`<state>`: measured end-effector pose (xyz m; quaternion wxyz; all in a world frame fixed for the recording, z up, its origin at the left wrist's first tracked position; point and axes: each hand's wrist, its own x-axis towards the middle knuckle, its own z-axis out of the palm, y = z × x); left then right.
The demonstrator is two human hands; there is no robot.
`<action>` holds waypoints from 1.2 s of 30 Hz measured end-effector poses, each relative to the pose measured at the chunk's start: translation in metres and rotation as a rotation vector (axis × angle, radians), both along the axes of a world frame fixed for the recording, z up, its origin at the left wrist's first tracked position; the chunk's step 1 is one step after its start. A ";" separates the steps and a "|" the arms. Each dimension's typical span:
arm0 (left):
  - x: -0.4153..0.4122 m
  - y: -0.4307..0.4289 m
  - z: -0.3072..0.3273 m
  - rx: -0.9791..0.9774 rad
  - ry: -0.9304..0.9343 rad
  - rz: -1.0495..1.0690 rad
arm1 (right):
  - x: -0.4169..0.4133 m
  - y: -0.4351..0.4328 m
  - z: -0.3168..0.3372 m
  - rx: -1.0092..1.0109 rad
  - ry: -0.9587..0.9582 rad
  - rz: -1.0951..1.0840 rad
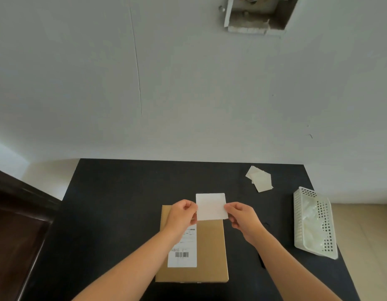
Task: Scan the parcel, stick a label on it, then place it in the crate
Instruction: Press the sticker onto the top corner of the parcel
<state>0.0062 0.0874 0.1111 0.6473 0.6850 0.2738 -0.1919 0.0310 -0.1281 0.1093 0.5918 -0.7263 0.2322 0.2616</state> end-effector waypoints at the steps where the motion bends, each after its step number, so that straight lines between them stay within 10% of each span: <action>1: -0.003 -0.002 -0.006 0.050 0.012 -0.032 | -0.004 0.001 -0.007 -0.063 -0.001 0.015; 36: 0.022 -0.045 -0.117 0.686 0.161 -0.189 | 0.019 0.010 -0.125 -0.443 0.131 -0.002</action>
